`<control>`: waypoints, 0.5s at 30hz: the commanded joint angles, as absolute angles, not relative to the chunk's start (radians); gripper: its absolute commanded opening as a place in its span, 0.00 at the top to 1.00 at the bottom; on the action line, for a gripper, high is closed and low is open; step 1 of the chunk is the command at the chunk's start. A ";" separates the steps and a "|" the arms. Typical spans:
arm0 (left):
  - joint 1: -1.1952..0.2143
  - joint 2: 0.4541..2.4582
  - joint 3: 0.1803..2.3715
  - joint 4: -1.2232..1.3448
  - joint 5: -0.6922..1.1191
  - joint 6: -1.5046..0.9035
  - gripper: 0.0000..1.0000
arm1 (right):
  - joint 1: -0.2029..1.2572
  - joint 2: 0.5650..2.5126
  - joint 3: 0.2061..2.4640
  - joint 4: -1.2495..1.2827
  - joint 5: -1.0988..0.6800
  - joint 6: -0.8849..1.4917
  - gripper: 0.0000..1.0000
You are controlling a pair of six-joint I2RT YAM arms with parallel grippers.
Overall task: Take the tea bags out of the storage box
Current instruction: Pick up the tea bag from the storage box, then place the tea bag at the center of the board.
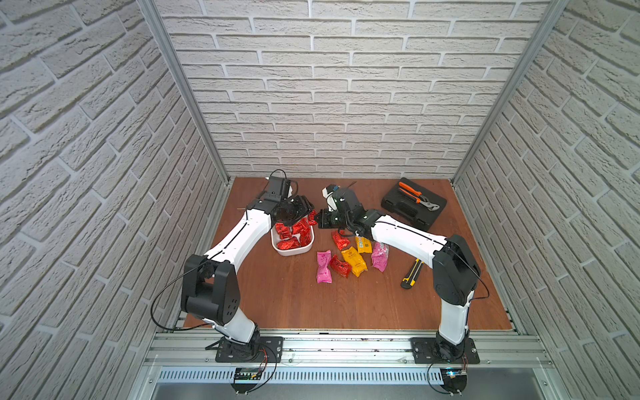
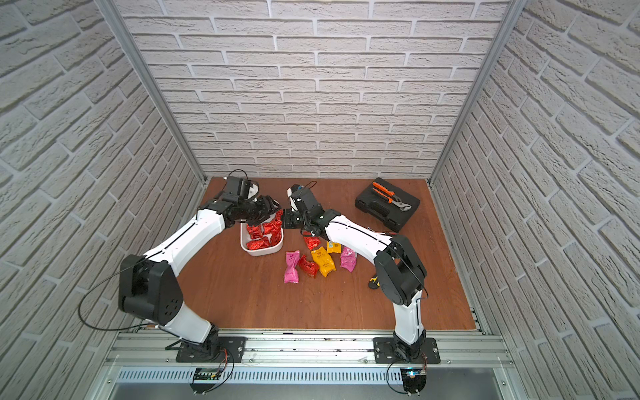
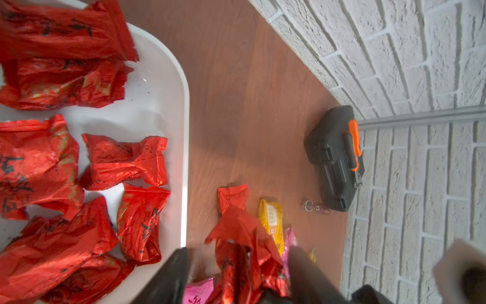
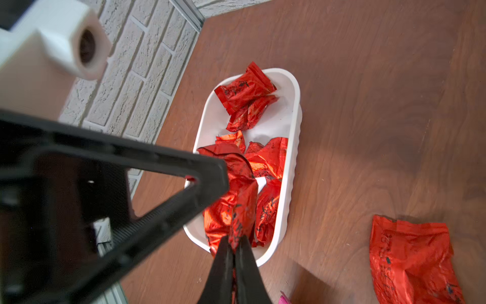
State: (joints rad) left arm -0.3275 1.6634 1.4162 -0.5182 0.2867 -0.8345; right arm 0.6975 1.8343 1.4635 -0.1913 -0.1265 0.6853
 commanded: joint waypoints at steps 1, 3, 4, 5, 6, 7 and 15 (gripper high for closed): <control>-0.323 1.635 1.399 -0.474 0.304 -0.854 1.00 | 0.703 1.856 1.511 -0.154 -0.113 0.705 0.56; -0.322 1.633 1.393 -0.471 0.307 -0.860 1.00 | 0.703 1.873 1.528 -0.140 -0.125 0.711 0.59; -0.322 1.634 1.391 -0.470 0.308 -0.860 1.00 | 0.703 1.882 1.537 -0.132 -0.130 0.715 0.61; -0.322 1.634 1.391 -0.471 0.308 -0.861 1.00 | 0.703 1.890 1.545 -0.126 -0.131 0.715 0.62; -0.322 1.633 1.391 -0.474 0.308 -0.862 1.00 | 0.703 1.894 1.551 -0.122 -0.129 0.713 0.64; -0.323 1.633 1.391 -0.475 0.306 -0.862 1.00 | 0.703 1.898 1.555 -0.121 -0.121 0.709 0.65; -0.319 1.613 1.374 -0.483 0.277 -0.870 1.00 | 0.697 1.896 1.580 -0.216 -0.063 0.646 0.60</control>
State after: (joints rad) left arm -0.3172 1.6558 1.3941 -0.4938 0.2699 -0.8654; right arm 0.6975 1.9087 1.5558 -0.2184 -0.1009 0.6865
